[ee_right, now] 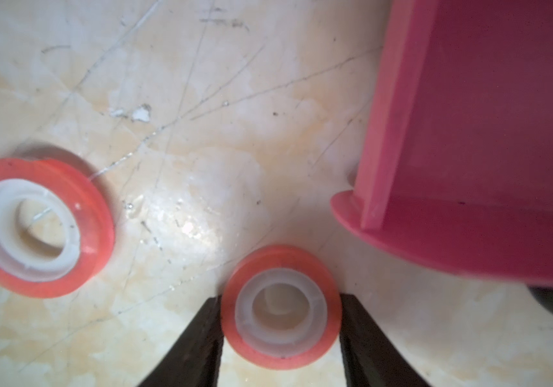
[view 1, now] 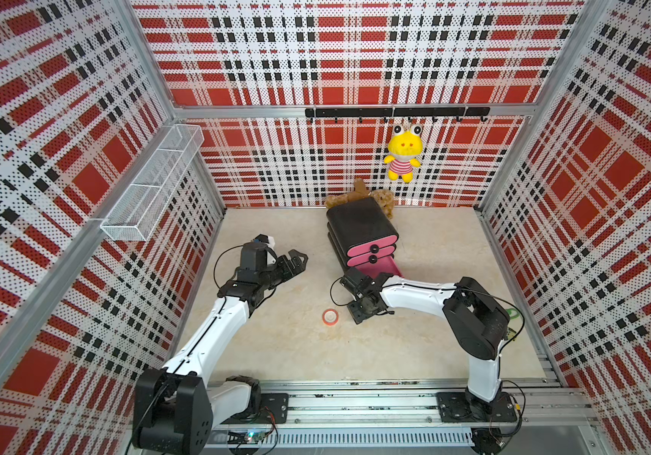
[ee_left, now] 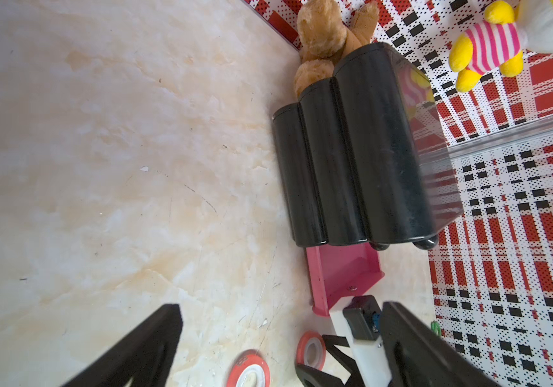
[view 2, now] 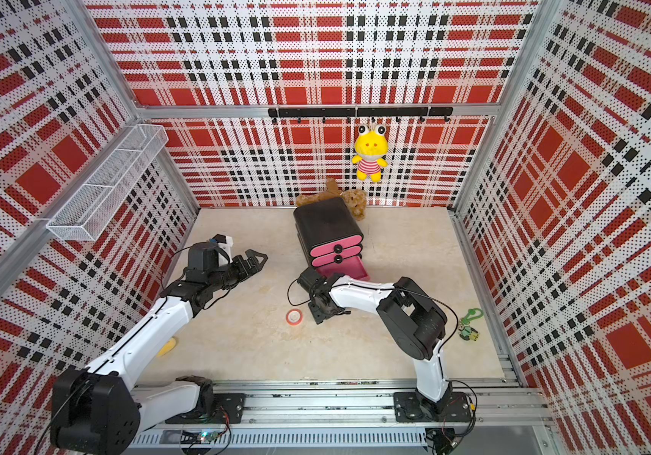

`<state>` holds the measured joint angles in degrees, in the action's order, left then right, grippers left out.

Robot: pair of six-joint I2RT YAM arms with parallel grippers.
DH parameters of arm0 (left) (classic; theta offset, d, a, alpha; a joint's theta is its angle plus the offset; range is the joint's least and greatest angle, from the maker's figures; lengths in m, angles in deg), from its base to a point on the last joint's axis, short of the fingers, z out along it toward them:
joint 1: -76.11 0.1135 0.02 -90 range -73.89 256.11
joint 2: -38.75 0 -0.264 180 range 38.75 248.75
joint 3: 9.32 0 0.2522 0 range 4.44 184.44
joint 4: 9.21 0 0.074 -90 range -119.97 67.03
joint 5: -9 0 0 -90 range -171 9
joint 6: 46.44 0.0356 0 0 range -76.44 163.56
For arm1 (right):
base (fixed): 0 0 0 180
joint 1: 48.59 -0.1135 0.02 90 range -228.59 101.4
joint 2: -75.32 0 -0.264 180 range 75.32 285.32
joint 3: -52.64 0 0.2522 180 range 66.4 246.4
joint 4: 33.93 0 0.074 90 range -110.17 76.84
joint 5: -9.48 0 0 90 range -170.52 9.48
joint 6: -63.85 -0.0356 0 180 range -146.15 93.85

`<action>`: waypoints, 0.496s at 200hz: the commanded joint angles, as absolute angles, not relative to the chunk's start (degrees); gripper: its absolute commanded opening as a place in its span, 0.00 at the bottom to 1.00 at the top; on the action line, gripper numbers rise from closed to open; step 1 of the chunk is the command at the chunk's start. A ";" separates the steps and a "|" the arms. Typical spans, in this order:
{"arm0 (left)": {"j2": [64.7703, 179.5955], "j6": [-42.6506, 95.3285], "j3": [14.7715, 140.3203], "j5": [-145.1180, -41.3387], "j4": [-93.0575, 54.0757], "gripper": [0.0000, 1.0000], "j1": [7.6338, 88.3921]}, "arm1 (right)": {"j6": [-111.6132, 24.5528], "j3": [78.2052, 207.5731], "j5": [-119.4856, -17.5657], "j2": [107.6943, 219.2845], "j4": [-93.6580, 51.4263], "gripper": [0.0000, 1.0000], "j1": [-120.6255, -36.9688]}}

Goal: Place the transparent tape into the drawer according to color
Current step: Pick up the tape from the center of the board.

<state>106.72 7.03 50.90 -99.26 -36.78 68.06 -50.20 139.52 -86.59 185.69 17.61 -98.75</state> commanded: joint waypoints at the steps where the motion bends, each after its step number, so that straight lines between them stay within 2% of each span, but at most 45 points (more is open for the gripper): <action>1: 106.52 7.96 52.73 -100.07 -36.90 0.99 68.51 | -51.15 138.75 -86.54 182.50 19.47 0.45 -99.18; 99: 106.78 7.92 52.96 -100.07 -36.95 0.99 68.32 | -52.17 137.85 -87.39 174.90 22.43 0.43 -99.20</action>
<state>106.72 7.03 50.90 -99.68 -36.78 68.06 -51.34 138.21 -86.20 178.13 20.41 -98.75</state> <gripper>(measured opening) 0.993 0.557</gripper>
